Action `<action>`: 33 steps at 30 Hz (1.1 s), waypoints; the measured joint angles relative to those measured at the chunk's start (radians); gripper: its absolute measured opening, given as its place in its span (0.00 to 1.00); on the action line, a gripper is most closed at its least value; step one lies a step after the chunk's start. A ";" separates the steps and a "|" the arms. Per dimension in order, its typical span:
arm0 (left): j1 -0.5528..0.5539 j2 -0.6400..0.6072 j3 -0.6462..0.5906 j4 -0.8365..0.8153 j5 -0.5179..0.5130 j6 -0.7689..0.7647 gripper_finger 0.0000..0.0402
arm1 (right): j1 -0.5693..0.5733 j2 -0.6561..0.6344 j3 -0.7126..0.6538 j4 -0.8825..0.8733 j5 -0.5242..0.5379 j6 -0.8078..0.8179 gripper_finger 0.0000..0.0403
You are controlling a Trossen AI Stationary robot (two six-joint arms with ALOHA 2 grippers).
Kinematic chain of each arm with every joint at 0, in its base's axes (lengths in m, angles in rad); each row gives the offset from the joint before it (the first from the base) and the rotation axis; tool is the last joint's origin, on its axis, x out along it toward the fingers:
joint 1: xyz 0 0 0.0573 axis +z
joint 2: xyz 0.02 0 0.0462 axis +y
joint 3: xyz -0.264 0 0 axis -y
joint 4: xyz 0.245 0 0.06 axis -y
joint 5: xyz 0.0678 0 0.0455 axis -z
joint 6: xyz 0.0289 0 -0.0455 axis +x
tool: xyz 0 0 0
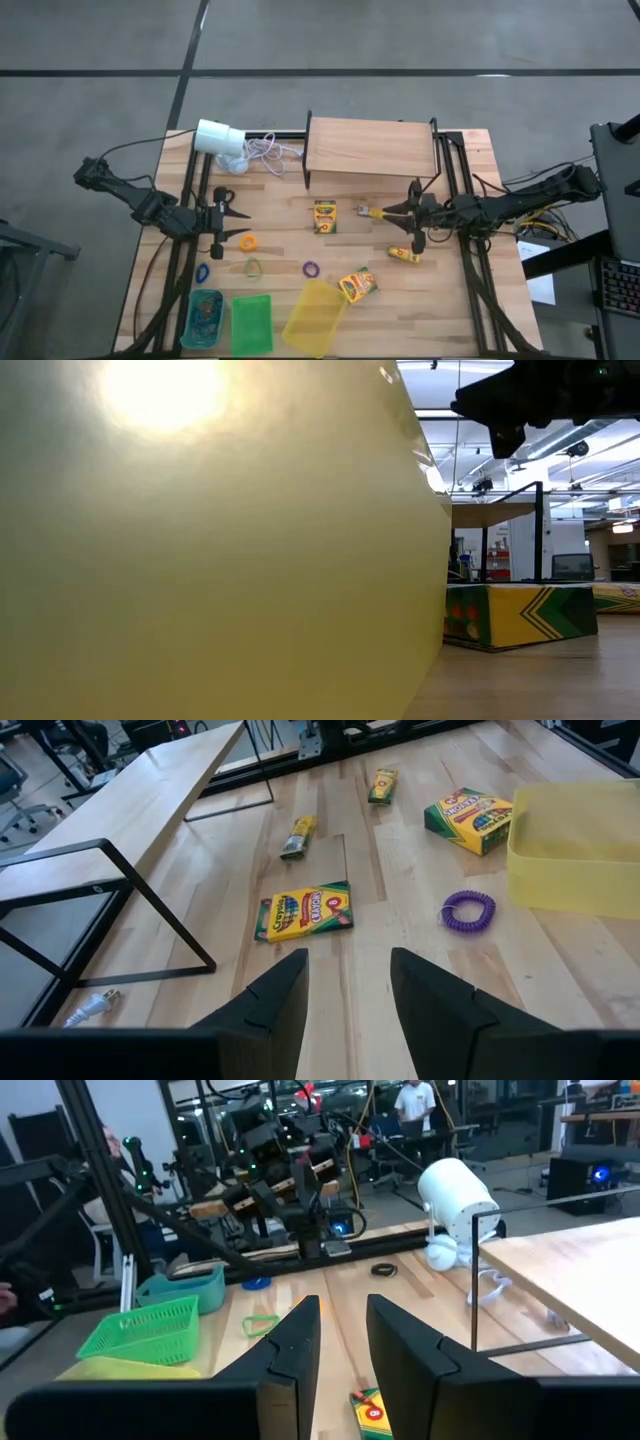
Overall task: Pick & Place Office Desk Supplies
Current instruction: Put the green rubberband into the blue bin
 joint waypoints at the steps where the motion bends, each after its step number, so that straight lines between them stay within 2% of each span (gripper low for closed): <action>1: 0.000 0.000 0.000 0.000 0.000 0.000 0.37 | 0.000 0.000 0.004 -0.001 0.001 0.000 0.21; 9: 0.000 0.000 0.000 0.012 0.000 -0.026 0.37 | 0.000 0.001 0.014 0.001 0.002 0.000 0.23; 14: 0.000 0.000 0.000 0.081 -0.002 -0.211 0.37 | 0.000 0.007 0.013 0.001 0.002 0.000 0.23; 19: 0.000 0.000 0.000 0.114 -0.011 -0.270 0.37 | 0.000 0.012 0.013 0.000 0.002 -0.001 0.21; 22: 0.000 0.000 0.000 0.118 -0.015 -0.435 0.37 | 0.000 0.012 0.013 0.000 0.002 -0.001 0.20; 24: 0.003 0.003 0.000 0.115 -0.040 -0.469 0.37 | 0.000 0.011 0.013 0.001 0.002 -0.001 0.19; 26: 0.003 0.029 0.000 0.111 -0.028 -0.470 0.37 | 0.000 0.012 0.012 0.001 0.002 -0.001 0.19; 29: 0.002 0.102 0.000 0.102 0.053 -0.494 0.37 | 0.000 0.012 0.012 0.001 0.002 -0.001 0.19; 33: 0.002 0.240 0.029 -0.029 0.072 -0.640 0.37 | 0.000 0.012 0.012 0.001 0.002 -0.001 0.19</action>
